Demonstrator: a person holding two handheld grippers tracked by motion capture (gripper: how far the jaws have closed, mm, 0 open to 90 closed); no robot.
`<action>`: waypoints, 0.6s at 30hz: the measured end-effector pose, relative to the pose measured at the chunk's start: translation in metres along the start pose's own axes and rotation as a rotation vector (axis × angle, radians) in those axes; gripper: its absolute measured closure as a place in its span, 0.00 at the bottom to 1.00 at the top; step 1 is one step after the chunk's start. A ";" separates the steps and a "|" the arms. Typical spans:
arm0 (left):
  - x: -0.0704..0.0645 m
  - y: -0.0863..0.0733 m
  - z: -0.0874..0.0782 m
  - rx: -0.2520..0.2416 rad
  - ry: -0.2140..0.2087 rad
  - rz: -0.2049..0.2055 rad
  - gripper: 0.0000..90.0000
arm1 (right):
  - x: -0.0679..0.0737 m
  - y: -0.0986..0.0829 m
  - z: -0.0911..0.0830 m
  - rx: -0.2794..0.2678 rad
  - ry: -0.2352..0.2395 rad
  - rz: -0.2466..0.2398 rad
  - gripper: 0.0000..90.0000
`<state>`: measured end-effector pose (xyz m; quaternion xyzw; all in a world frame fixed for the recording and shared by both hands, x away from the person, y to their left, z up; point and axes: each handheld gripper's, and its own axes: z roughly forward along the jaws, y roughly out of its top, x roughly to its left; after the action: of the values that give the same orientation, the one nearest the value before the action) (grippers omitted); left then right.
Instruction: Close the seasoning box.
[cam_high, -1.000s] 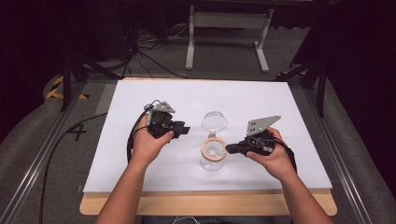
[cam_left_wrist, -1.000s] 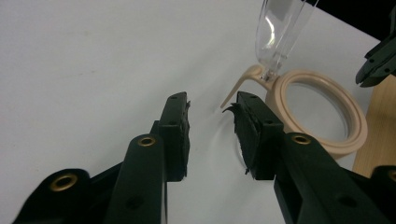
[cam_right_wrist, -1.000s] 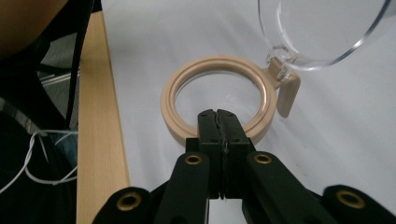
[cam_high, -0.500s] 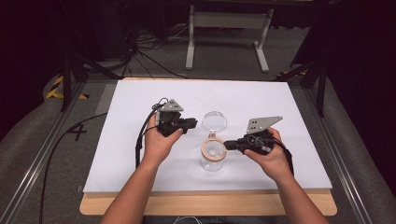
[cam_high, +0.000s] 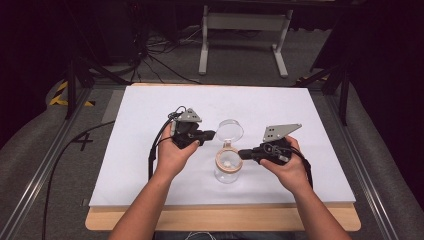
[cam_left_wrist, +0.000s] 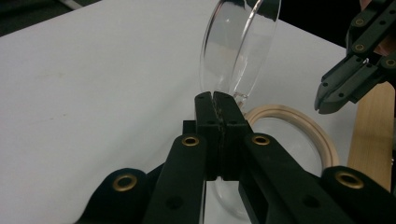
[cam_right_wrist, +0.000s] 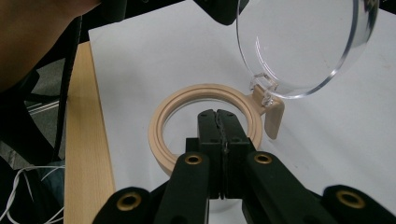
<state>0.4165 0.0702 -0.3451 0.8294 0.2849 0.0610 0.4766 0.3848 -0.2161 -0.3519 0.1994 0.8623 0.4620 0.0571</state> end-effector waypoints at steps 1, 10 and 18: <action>-0.001 0.000 0.000 0.004 0.000 -0.003 1.00 | 0.000 0.000 0.000 -0.001 0.000 0.002 1.00; -0.006 -0.002 -0.003 0.025 0.003 0.015 1.00 | -0.003 0.004 0.000 -0.025 -0.001 0.025 1.00; 0.008 0.004 -0.004 -0.038 0.043 -0.031 1.00 | -0.002 0.003 -0.002 -0.030 -0.010 0.028 1.00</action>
<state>0.4229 0.0759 -0.3409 0.8142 0.3068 0.0770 0.4869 0.3872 -0.2170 -0.3488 0.2127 0.8521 0.4747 0.0580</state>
